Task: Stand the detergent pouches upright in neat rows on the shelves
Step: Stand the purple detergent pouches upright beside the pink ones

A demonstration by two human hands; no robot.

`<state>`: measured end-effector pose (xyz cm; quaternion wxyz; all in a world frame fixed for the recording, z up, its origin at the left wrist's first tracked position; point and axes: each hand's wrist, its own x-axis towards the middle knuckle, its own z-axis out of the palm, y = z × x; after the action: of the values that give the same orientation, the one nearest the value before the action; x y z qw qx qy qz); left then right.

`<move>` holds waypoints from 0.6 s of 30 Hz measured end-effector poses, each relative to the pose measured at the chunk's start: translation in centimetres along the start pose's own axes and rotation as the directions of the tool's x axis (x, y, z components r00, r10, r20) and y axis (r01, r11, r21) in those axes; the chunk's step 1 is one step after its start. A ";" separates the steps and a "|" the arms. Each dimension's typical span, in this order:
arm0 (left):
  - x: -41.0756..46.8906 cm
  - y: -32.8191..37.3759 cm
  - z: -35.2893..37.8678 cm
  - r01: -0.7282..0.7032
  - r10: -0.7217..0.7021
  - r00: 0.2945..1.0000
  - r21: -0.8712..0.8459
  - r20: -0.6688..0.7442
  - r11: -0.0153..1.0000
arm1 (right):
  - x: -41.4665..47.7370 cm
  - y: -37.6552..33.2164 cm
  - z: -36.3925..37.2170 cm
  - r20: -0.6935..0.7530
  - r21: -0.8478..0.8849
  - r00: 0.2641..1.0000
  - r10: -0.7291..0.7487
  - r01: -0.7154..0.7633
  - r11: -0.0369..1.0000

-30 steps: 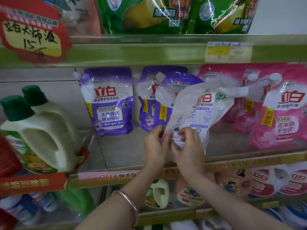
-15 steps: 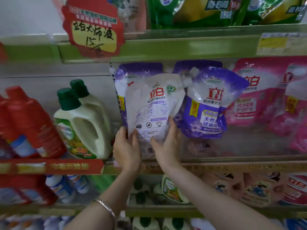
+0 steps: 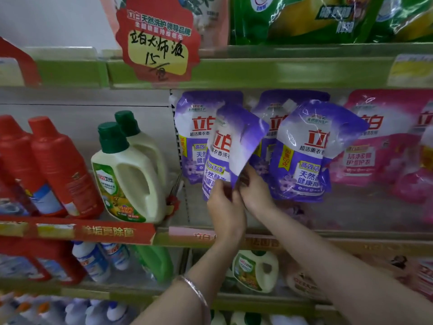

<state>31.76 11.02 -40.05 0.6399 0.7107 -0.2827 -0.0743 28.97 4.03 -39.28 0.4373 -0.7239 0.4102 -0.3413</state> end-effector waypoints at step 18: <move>9.8 -3.1 -1.0 0.079 -0.087 0.993 0.098 0.078 0.992 | -3.0 4.9 -1.8 -0.167 -0.070 0.978 -0.121 0.111 0.991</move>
<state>41.36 7.07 -40.35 0.5898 0.7476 -0.2820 -0.1167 24.66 4.68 -43.45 0.3578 -0.7275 0.4132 -0.4147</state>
